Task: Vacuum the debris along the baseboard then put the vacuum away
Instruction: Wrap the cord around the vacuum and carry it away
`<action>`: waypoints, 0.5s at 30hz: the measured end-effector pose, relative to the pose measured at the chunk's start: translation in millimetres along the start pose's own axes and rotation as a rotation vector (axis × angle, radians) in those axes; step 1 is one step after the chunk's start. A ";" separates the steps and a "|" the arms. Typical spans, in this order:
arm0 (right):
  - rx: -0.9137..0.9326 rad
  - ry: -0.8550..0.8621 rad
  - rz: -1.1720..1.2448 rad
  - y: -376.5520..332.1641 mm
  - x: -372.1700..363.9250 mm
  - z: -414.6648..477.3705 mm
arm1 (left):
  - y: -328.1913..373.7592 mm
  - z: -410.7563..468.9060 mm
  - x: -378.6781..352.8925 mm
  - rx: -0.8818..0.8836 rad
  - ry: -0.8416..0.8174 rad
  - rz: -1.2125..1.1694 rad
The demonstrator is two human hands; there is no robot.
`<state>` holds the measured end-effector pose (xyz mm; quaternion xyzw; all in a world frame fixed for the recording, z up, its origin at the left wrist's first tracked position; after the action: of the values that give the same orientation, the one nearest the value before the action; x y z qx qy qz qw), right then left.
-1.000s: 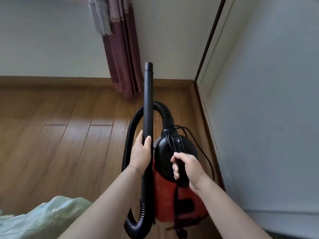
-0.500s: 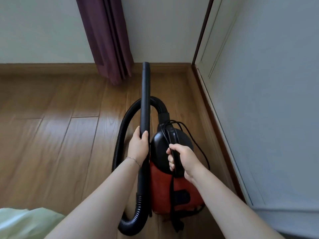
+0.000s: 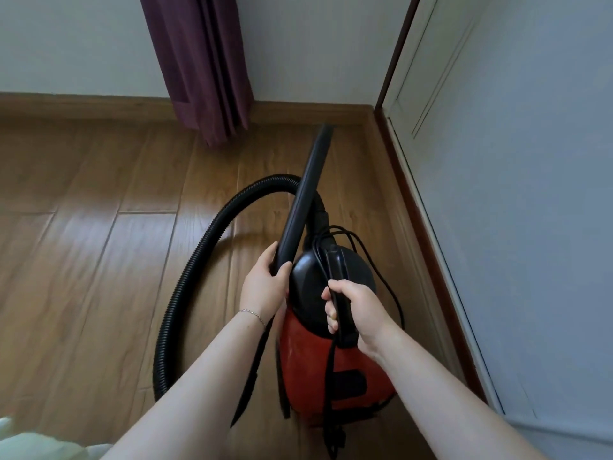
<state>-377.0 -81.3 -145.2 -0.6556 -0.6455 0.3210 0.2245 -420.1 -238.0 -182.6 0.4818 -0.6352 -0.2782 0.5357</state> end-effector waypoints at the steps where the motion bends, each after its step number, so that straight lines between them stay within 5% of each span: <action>1: 0.011 0.002 -0.001 0.1 -0.7 0.3 | -0.4 3.0 0.9 -0.014 -0.006 0.004; 15: 0.144 0.059 -0.018 -0.3 0.8 -6.6 | -7.8 6.4 -15.5 -0.054 -0.058 0.066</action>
<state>-372.6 -79.7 -140.6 -0.6413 -0.6194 0.3451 0.2931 -424.3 -227.9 -197.4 0.4376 -0.6583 -0.2912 0.5388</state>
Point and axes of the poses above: each hand's wrist, its own z-axis towards the middle knuckle, its own x-axis out of the back of the hand, y = z × x, the point moved 3 cm from there along z, towards the middle knuckle, and after that the axes turned 5 degrees about -x, right-handed, at the moved point
